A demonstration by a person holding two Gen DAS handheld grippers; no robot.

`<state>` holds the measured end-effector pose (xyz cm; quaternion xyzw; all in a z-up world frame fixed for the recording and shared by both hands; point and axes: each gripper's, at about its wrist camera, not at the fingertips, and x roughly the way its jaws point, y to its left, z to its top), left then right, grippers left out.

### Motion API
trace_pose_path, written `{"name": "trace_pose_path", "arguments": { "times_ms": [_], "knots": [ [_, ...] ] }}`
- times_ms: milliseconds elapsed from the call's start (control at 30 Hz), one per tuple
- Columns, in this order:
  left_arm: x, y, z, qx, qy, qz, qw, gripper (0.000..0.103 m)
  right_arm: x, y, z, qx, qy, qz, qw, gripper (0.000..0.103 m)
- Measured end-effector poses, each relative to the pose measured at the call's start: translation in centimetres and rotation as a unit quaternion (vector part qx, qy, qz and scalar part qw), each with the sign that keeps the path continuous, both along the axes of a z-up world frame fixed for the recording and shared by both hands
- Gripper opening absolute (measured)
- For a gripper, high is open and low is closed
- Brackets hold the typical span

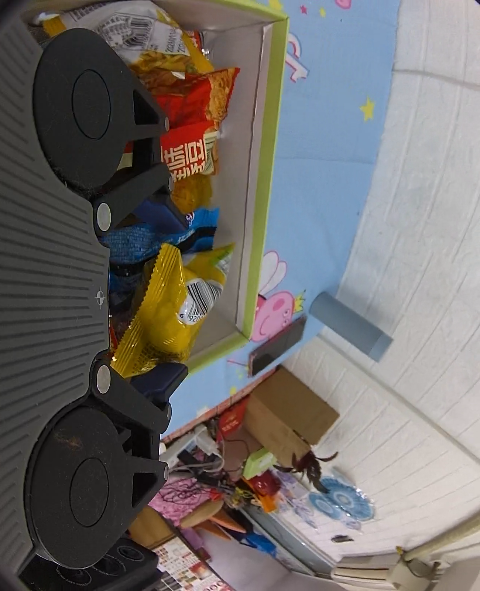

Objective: Organize snacks
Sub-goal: 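Drop the yellow bag into the green box from the left gripper, then move the left gripper to the brown chocolate bar and grasp it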

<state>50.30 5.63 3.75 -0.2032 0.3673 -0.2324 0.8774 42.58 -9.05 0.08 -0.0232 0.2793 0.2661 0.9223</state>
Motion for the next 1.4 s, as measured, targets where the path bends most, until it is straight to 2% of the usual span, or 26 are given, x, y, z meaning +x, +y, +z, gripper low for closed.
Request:
{"name": "trace_pose_path", "arguments": {
  "times_ms": [67, 133, 267, 400, 567, 633, 700, 867, 933, 1067, 1267, 1400],
  "knots": [
    [-1.7, 0.5, 1.3, -0.009, -0.021, 0.003, 0.9997, 0.070, -1.6, -0.6, 1.1, 0.004, -0.021, -0.007, 1.000, 0.093],
    [-4.1, 0.8, 2.9, -0.011, -0.045, 0.005, 0.9989, 0.079, -4.5, -1.6, 2.4, 0.015, -0.043, -0.009, 0.999, 0.093],
    [-9.7, 1.2, 4.7, -0.013, -0.082, 0.005, 0.9965, 0.084, -10.1, -3.6, 3.6, 0.039, -0.058, -0.017, 0.997, 0.093],
    [-14.4, 1.0, 2.6, -0.020, -0.067, -0.005, 0.9975, 0.084, -15.1, -5.4, 1.1, 0.053, -0.022, -0.035, 0.998, 0.093],
    [-17.9, 0.0, -2.5, -0.025, -0.004, -0.014, 0.9996, 0.079, -20.3, -5.8, -2.6, 0.057, 0.024, -0.054, 0.997, 0.093],
    [-17.8, -0.4, -3.8, -0.045, 0.024, -0.026, 0.9984, 0.074, -20.8, -5.2, -3.0, 0.053, 0.026, -0.044, 0.997, 0.093],
    [-17.3, -0.5, -4.4, -0.064, 0.043, -0.032, 0.9965, 0.073, -21.0, -4.4, -3.0, 0.042, 0.019, -0.022, 0.999, 0.093],
    [-15.9, -0.7, -5.7, -0.075, 0.068, -0.039, 0.9941, 0.071, -18.0, -2.5, -3.7, 0.017, 0.031, 0.011, 0.999, 0.094],
    [-15.5, -0.8, -6.2, -0.070, 0.073, -0.032, 0.9944, 0.063, -17.2, -1.7, -4.2, 0.005, 0.026, 0.014, 1.000, 0.094],
    [-14.8, -0.4, -6.3, -0.048, 0.076, -0.016, 0.9958, 0.062, -16.5, -0.1, -4.3, -0.033, 0.016, 0.026, 0.999, 0.094],
    [-15.3, 0.0, -6.4, -0.041, 0.070, -0.024, 0.9964, 0.058, -16.0, 0.7, -5.3, -0.009, 0.055, 0.040, 0.998, 0.094],
    [-16.4, -0.4, -6.3, -0.011, 0.059, -0.026, 0.9978, 0.042, -17.1, 1.4, -5.4, -0.024, 0.047, 0.043, 0.998, 0.094]
  ]
}}
